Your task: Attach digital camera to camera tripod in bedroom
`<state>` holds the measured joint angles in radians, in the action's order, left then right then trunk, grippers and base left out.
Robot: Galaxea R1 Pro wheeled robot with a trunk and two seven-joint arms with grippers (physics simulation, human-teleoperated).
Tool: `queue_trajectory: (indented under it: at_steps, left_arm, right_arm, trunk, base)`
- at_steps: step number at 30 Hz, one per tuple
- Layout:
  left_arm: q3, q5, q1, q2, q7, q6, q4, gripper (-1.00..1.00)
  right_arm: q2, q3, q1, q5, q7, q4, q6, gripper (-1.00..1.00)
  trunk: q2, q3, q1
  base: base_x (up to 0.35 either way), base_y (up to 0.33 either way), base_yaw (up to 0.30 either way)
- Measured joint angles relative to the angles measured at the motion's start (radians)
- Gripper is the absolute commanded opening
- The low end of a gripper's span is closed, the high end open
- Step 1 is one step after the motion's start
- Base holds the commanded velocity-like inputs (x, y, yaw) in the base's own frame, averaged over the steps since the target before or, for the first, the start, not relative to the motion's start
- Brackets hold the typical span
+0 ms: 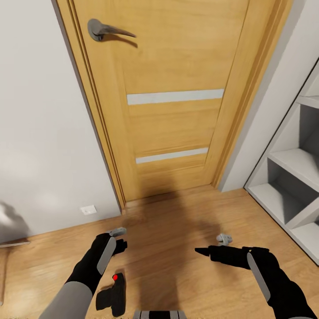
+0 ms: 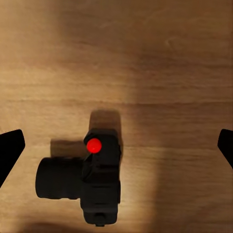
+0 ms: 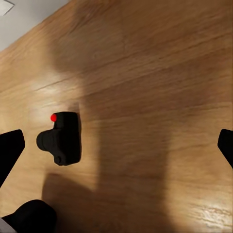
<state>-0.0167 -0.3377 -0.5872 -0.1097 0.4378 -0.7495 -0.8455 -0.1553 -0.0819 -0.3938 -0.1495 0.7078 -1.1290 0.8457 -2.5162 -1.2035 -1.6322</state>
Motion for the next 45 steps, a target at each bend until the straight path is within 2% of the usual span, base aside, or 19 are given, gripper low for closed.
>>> queue_trajectory:
  at_steps: [45]
  left_arm:
    - [0.000,0.000,0.000,0.000,0.005,0.000,0.000,1.00]
  right_arm:
    - [-0.001,-0.002,0.000,-0.001,-0.002,0.000,0.000,1.00]
  trunk:
    - [-0.011,-0.174,-0.020]
  base:
    - [0.000,0.000,0.000]
